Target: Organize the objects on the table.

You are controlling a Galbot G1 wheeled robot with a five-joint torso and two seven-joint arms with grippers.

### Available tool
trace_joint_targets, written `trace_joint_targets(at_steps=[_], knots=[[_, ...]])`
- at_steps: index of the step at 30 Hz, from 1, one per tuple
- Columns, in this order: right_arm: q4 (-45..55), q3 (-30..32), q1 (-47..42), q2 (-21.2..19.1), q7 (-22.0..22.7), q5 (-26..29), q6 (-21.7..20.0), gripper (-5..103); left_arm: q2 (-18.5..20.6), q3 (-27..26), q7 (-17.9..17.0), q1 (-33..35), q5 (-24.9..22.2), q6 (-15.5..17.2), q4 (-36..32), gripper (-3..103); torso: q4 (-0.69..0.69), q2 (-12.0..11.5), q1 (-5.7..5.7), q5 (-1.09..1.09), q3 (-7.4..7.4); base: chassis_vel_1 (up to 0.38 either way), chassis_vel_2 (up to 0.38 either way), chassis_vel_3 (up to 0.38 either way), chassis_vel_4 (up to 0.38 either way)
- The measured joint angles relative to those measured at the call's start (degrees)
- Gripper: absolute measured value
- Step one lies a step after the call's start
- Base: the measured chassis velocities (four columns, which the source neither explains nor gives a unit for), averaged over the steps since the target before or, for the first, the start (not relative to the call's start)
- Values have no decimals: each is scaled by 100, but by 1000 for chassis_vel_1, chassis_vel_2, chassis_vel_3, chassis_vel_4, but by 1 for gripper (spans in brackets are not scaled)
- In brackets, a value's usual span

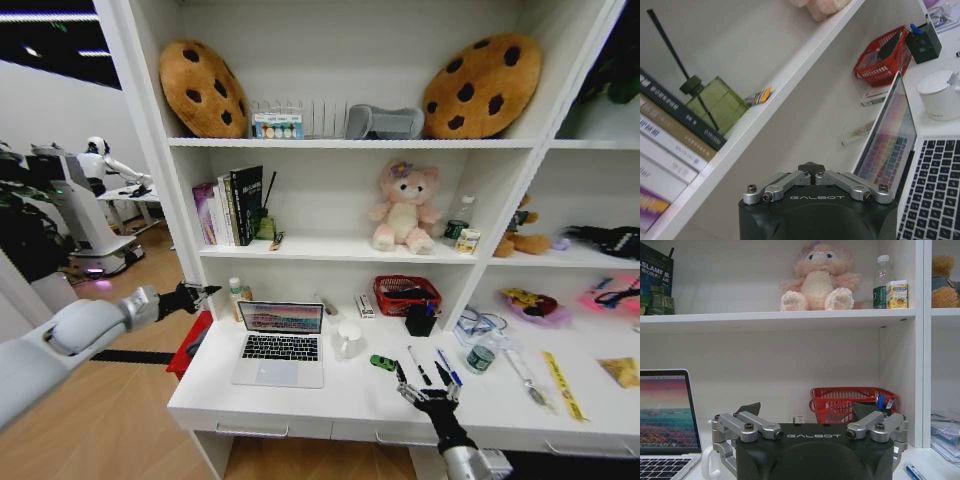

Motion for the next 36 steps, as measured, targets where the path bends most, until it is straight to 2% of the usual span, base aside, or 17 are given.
trace_joint_targets(at_steps=[2, 3, 6, 7, 9, 10, 12, 15, 19, 23, 25, 29, 31, 32, 33, 35, 36], knots=[[-8, 9, -16, 39, 0, -31, 9, 100, -350, 838, 70, -874, 134, 21, 231, 0, 0, 0, 0, 0, 0, 0, 0, 0, 0], [-8, 9, -16, 39, 0, -31, 9, 100, -350, 838, 70, -874, 134, 21, 231, 0, 0, 0, 0, 0, 0, 0, 0, 0, 0], [-28, 61, -62, 87, -1, -47, 53, 100, -815, 1833, 336, -1838, 340, 5, 616, 0, -1, 0, 0, 0, 0, 0, 0, 0, 0], [-28, 61, -62, 87, -1, -47, 53, 100, -815, 1833, 336, -1838, 340, 5, 616, 0, -1, 0, 0, 0, 0, 0, 0, 0, 0], [-62, 111, -61, 85, -4, -31, 84, 100, -1034, 2180, 912, -2253, 727, -176, 861, 0, 4, 0, 0, 2, 0, 0, 0, 0, 0], [-62, 111, -61, 85, -4, -31, 84, 100, -1034, 2180, 912, -2253, 727, -176, 861, 0, 4, 0, 0, 2, 0, 0, 0, 0, 0], [-75, 159, -53, 66, -6, 16, 92, 100, -1172, 2345, 1503, -2548, 1167, -407, 1054, 0, 2, 0, 0, 0, 0, 0, 0, 0, 0], [-77, 172, -47, 59, -6, 35, 92, 100, -1210, 2378, 1737, -2649, 1347, -522, 1130, 0, 1, 0, 0, 1, 0, 0, 0, 0, 0], [-86, 227, -29, 45, -12, 116, 102, 100, -1328, 2327, 3357, -2910, 2476, -1414, 1385, 0, 2, 0, 0, 1, 0, 0, 0, 0, 0], [-118, 286, -33, 44, -21, 158, 123, 100, -1287, 2281, 3790, -2872, 2465, -1641, 1327, 0, 2, 0, 0, 0, 0, 0, 0, 0, 0], [-130, 297, -33, 43, -22, 164, 130, 100, -1269, 2275, 3786, -2857, 2407, -1639, 1300, 0, 3, 0, 0, 0, 0, 0, 0, 0, 0], [-182, 320, -29, 45, -25, 179, 151, 100, -1233, 2161, 3307, -2800, 1926, -1410, 1259, 0, 2, 1, -1, 0, -1, 0, 0, 0, 0], [-193, 290, -22, 46, -25, 177, 152, 100, -1243, 2148, 2859, -2792, 1685, -1263, 1306, 0, 1, 1, -1, 0, -1, 0, 0, 0, 0], [-193, 270, -15, 48, -25, 173, 151, 100, -1268, 2166, 2447, -2755, 1525, -1163, 1355, 0, 1, 1, -1, 1, -1, 0, 0, 0, 0], [-193, 270, -15, 48, -25, 173, 151, 100, -1268, 2166, 2447, -2755, 1525, -1163, 1355, 0, 1, 1, -1, 1, -1, 0, 0, 0, 0], [-193, 256, -4, 49, -22, 173, 147, 100, -1389, 2175, 1677, -2594, 1505, -997, 1460, 0, 2, 1, -1, -1, -1, 0, 0, 0, 0], [-193, 256, -4, 49, -22, 173, 147, 100, -1389, 2175, 1677, -2594, 1505, -997, 1460, 0, 2, 1, -1, -1, -1, 0, 0, 0, 0]])
